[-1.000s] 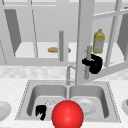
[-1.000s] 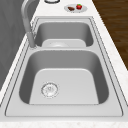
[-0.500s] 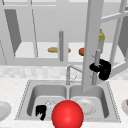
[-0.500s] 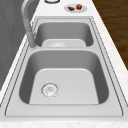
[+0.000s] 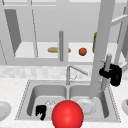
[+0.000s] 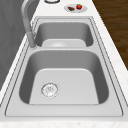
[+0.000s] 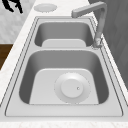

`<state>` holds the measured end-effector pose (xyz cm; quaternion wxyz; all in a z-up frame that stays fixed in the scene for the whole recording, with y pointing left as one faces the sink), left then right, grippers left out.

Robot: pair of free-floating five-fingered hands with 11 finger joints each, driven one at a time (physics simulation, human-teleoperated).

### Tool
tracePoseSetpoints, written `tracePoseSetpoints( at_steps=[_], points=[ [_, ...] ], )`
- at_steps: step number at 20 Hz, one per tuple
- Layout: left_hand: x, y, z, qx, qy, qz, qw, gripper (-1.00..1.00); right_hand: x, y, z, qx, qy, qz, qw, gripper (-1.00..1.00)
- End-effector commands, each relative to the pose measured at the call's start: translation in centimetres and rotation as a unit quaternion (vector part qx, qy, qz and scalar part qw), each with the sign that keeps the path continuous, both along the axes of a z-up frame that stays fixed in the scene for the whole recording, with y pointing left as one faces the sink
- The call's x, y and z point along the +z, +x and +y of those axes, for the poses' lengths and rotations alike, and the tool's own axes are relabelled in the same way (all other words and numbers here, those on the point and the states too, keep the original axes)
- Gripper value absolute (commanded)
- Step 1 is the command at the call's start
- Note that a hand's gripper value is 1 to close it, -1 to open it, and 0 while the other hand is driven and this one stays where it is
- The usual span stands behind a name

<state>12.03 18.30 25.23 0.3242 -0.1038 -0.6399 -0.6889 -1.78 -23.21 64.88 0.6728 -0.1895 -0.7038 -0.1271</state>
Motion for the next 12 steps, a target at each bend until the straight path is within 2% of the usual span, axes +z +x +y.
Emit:
tracePoseSetpoints(
  at_steps=[1, 12],
  points=[
    [0.0, 0.0, 0.0, 0.000, 0.000, 0.000, 1.0000, 0.00, -0.7, -1.2, -3.0, 0.000, 0.005, -0.005, 1.0000, 1.00],
    [0.0, 0.0, 0.0, 0.000, 0.000, 0.000, 1.0000, 0.00, -1.0, -4.0, -9.2, 0.051, -0.004, -0.021, 0.9985, 1.00]
  ],
)
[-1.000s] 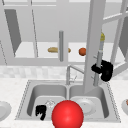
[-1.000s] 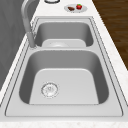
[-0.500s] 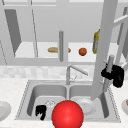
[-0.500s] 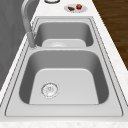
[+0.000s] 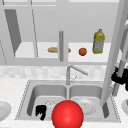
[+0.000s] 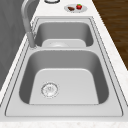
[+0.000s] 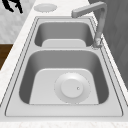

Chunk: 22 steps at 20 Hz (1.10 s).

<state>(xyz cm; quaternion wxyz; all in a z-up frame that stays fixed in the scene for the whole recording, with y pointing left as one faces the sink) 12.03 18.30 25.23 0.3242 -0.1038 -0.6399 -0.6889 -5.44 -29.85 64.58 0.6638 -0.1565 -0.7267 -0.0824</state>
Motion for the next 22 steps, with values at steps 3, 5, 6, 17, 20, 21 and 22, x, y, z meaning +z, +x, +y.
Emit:
tracePoseSetpoints(
  at_steps=[3, 5, 6, 17, 20, 21, 22],
  points=[
    [0.0, 0.0, 0.0, 0.000, 0.000, 0.000, 1.0000, 0.00, -0.8, -1.0, -4.3, 0.011, 0.011, -0.004, 0.9999, 1.00],
    [0.0, 0.0, 0.0, 0.000, 0.000, 0.000, 1.0000, 0.00, -0.8, -1.4, -5.4, 0.023, 0.011, -0.006, 0.9997, 1.00],
    [0.0, 0.0, 0.0, 0.000, 0.000, 0.000, 1.0000, 0.00, -0.8, -1.6, -6.0, 0.029, 0.011, -0.007, 0.9995, 1.00],
    [0.0, 0.0, 0.0, 0.000, 0.000, 0.000, 1.0000, 0.00, -1.1, -3.3, -12.9, 0.089, 0.010, -0.031, 0.9955, 1.00],
    [0.0, 0.0, 0.0, 0.000, 0.000, 0.000, 1.0000, 0.00, -1.3, -3.7, -14.9, 0.104, 0.003, -0.043, 0.9936, 1.00],
    [0.0, 0.0, 0.0, 0.000, 0.000, 0.000, 1.0000, 0.00, -1.3, -3.8, -15.5, 0.109, 0.001, -0.047, 0.9929, 1.00],
    [0.0, 0.0, 0.0, 0.000, 0.000, 0.000, 1.0000, 0.00, -1.4, -3.9, -16.1, 0.114, -0.001, -0.049, 0.9922, 1.00]
  ],
)
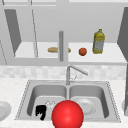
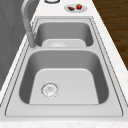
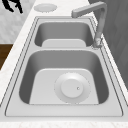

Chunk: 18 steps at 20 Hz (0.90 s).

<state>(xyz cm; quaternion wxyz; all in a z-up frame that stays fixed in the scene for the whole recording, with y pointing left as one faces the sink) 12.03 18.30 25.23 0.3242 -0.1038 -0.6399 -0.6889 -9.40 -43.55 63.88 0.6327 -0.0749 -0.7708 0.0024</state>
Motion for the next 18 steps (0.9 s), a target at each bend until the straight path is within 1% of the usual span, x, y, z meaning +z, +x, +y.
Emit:
tracePoseSetpoints(
  at_steps=[1, 6, 11, 13, 18],
  points=[
    [0.0, 0.0, 0.0, 0.000, 0.000, 0.000, 1.0000, 0.00, -0.7, 0.0, -3.1, 0.000, 0.014, -0.005, 0.9999, 1.00],
    [0.0, 0.0, 0.0, 0.000, 0.000, 0.000, 1.0000, 0.00, -0.8, -0.6, -6.4, 0.019, 0.011, -0.012, 0.9997, 1.00],
    [0.0, 0.0, 0.0, 0.000, 0.000, 0.000, 1.0000, 0.00, -0.9, -0.8, -9.9, 0.048, 0.015, -0.012, 0.9987, 1.00],
    [0.0, 0.0, 0.0, 0.000, 0.000, 0.000, 1.0000, 0.00, -0.9, -0.8, -11.4, 0.059, 0.016, -0.013, 0.9980, 1.00],
    [0.0, 0.0, 0.0, 0.000, 0.000, 0.000, 1.0000, 0.00, -1.0, -0.2, -14.1, 0.100, 0.010, -0.013, 0.9948, 1.00]
  ],
)
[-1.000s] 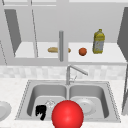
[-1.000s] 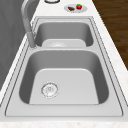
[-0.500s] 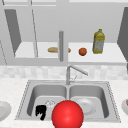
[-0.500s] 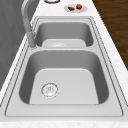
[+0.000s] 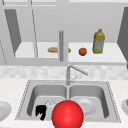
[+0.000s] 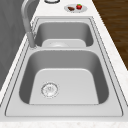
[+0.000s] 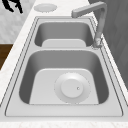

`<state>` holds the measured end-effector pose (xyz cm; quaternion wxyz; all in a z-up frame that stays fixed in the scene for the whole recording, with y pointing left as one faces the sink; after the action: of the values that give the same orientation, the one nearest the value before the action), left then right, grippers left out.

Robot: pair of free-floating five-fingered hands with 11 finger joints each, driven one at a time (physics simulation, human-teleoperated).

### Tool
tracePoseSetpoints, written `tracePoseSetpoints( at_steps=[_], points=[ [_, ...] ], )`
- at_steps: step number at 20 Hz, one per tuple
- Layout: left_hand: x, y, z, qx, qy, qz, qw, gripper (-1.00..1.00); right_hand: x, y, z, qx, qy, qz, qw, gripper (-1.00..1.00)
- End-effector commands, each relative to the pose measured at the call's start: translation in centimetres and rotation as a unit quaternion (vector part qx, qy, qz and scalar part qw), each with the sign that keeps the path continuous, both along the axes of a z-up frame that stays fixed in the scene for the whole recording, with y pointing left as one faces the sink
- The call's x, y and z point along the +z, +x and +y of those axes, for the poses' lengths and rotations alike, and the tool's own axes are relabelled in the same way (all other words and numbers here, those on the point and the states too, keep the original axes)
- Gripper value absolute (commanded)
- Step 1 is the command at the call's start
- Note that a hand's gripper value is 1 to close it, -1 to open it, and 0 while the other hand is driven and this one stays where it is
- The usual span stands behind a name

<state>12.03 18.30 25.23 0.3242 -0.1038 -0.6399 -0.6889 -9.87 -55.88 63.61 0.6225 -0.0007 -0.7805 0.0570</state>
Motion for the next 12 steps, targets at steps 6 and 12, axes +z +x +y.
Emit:
tracePoseSetpoints(
  at_steps=[6, 12],
  points=[
    [0.0, 0.0, 0.0, 0.000, 0.000, 0.000, 1.0000, 0.00, -0.9, 0.9, -5.3, 0.040, 0.005, -0.003, 0.9992, 1.00],
    [0.0, 0.0, 0.0, 0.000, 0.000, 0.000, 1.0000, 0.00, -1.7, 1.5, -8.8, 0.072, 0.009, -0.005, 0.9974, 1.00]
  ],
)
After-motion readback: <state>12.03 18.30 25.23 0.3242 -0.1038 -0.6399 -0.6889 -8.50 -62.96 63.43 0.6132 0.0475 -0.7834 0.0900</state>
